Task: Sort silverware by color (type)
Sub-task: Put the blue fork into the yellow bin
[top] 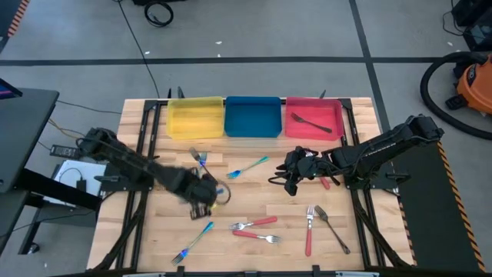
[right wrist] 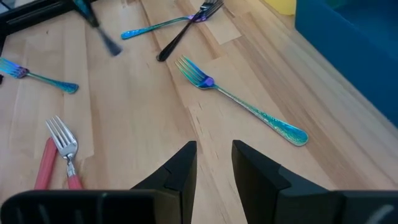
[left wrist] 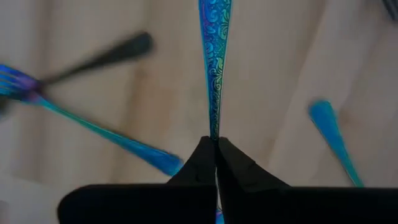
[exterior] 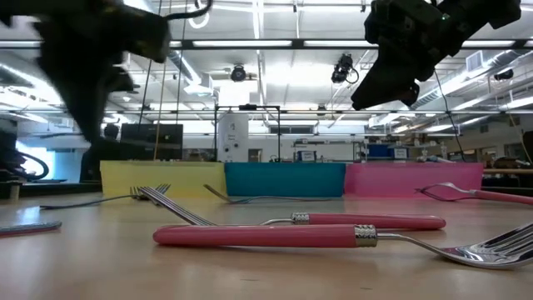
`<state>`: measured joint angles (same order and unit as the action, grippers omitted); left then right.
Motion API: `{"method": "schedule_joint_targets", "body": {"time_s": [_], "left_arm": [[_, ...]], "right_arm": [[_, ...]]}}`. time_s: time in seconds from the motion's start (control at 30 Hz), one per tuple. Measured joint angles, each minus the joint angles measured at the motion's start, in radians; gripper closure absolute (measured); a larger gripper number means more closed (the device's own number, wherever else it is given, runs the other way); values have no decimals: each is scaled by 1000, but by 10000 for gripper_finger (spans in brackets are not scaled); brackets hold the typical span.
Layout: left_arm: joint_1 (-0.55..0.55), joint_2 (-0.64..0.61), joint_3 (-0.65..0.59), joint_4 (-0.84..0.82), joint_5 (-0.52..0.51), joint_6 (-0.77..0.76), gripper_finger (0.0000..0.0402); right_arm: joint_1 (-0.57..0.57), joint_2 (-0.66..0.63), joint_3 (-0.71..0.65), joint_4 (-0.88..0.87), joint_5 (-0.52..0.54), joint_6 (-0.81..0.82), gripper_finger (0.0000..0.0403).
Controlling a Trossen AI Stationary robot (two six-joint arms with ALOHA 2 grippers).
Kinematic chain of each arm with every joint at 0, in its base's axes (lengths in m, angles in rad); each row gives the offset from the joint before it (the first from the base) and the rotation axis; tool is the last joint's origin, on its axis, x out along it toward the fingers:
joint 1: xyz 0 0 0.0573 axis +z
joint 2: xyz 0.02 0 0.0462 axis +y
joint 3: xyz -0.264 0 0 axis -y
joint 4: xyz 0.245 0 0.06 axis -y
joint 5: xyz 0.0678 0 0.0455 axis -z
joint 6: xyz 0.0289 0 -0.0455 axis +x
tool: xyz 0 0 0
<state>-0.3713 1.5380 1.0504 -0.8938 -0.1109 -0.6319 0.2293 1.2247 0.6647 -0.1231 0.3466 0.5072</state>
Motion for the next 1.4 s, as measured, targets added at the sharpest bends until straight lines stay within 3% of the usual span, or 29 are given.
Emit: {"method": "schedule_joint_targets", "body": {"time_s": [0.3,0.6,0.87,1.07,1.4], "left_arm": [[408,-142,0,-65,14,324,401],[808,-160,1,-81,17,656,401],[1112,-138,1,153,133,828,401],[1232,-80,9,228,202,933,401],[1243,146,146,206,196,1085,401]], "right_arm": [[-24,0,0,10,0,-12,293],[-43,0,0,25,78,-13,293],[-118,0,0,38,90,-114,293],[-193,0,0,47,61,-209,293],[-299,0,0,48,45,-301,293]]}}
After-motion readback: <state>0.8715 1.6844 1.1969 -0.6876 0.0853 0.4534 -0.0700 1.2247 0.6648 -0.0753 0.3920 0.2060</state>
